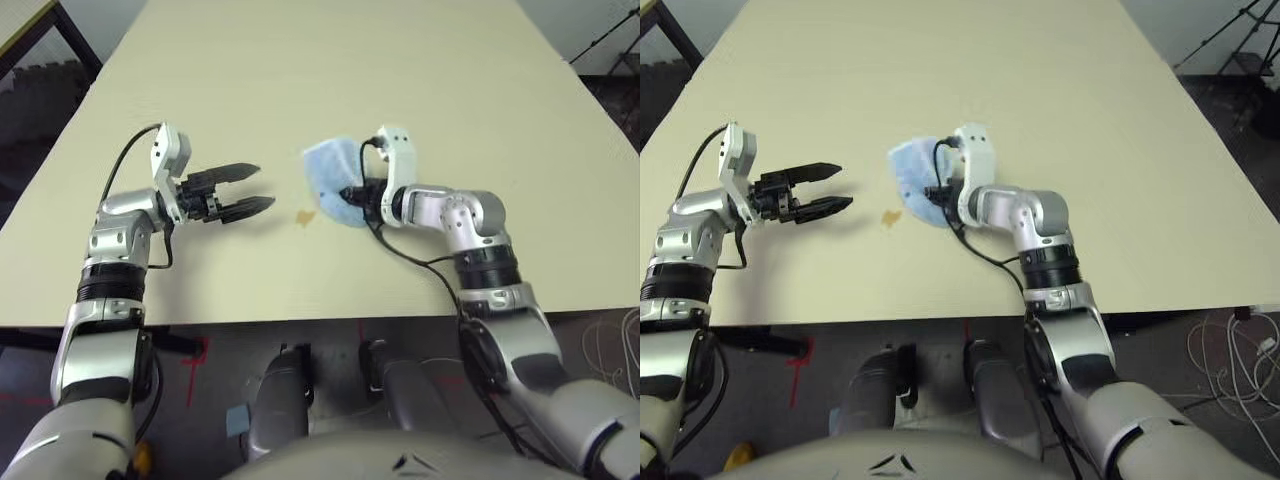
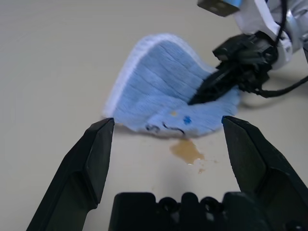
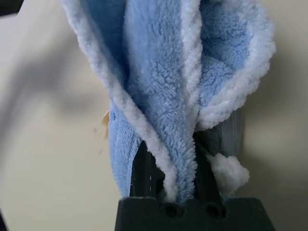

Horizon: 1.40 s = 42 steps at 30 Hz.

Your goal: Wipe the water off the table with a rag.

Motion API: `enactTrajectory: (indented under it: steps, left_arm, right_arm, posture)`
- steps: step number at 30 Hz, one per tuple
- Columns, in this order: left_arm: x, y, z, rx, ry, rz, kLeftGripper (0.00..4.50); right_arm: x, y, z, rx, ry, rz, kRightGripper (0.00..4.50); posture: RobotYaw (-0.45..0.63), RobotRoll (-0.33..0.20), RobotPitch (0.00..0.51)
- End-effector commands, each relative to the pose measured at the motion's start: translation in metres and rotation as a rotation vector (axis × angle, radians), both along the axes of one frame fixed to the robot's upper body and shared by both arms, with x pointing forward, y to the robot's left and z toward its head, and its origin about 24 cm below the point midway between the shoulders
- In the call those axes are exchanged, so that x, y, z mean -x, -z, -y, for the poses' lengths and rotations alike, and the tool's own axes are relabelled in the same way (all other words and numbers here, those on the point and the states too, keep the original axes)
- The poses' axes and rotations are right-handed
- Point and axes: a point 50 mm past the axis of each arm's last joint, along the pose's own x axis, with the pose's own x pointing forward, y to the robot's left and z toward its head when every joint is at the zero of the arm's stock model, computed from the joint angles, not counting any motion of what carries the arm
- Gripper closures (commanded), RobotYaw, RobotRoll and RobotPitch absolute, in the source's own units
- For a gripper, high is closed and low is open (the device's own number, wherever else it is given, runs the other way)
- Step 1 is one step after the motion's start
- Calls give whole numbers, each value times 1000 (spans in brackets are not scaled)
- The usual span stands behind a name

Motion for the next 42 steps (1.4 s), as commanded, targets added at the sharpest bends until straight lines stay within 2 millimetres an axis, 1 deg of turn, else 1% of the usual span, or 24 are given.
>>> enactTrajectory:
  steps: [1, 7, 11, 12, 16, 19, 21, 25, 29, 32, 37, 40, 42]
  left_arm:
    - [2, 2, -4, -2, -11, -6, 0]
    - [3, 3, -4, 1, -13, -9, 0]
    - [3, 3, -4, 2, -13, -8, 0]
    - [3, 3, -4, 2, -14, -8, 0]
    - [3, 5, -3, 4, -14, -9, 0]
    - [2, 5, -2, 4, -12, -10, 0]
    - [2, 6, -2, 4, -10, -9, 0]
    - [1, 5, -1, 4, -10, -7, 0]
    - [0, 5, -1, 3, -10, -4, 0]
    - [-1, 4, 0, 4, -13, 0, 0]
    - [-3, 4, 0, 5, -13, 5, 0]
    - [-4, 5, 0, 3, -11, 4, 0]
    - [-4, 5, 0, 2, -8, 4, 0]
  right_arm:
    - [23, 20, -10, 32, -160, -134, 4461]
    - [36, 18, -10, 20, -289, -184, 4461]
    - [38, 19, -8, 32, -303, -184, 4461]
    - [35, 20, -7, 38, -277, -171, 4461]
    - [7, 19, 3, 78, -66, -80, 4461]
    - [-17, 12, 17, 103, 103, -3, 4461]
    - [-29, 8, 27, 113, 184, 33, 4461]
    - [-44, 1, 42, 120, 292, 75, 4461]
    - [-50, -5, 53, 103, 331, 82, 4461]
    - [-52, -14, 58, 52, 331, 69, 4461]
    - [-55, -38, 70, -63, 335, 57, 4461]
    - [-55, -53, 86, -108, 338, 63, 4461]
    - [-54, -68, 100, -133, 336, 76, 4461]
  posture:
    - [-210, 0, 183]
    - [-208, 0, 186]
    - [-208, 0, 186]
    - [-208, 0, 186]
    - [-208, 0, 186]
    - [-216, 0, 184]
    - [-217, 0, 183]
    - [-218, 0, 180]
    - [-220, 0, 177]
    - [-220, 0, 177]
    - [-220, 0, 177]
    - [-233, 0, 172]
    - [-235, 0, 171]
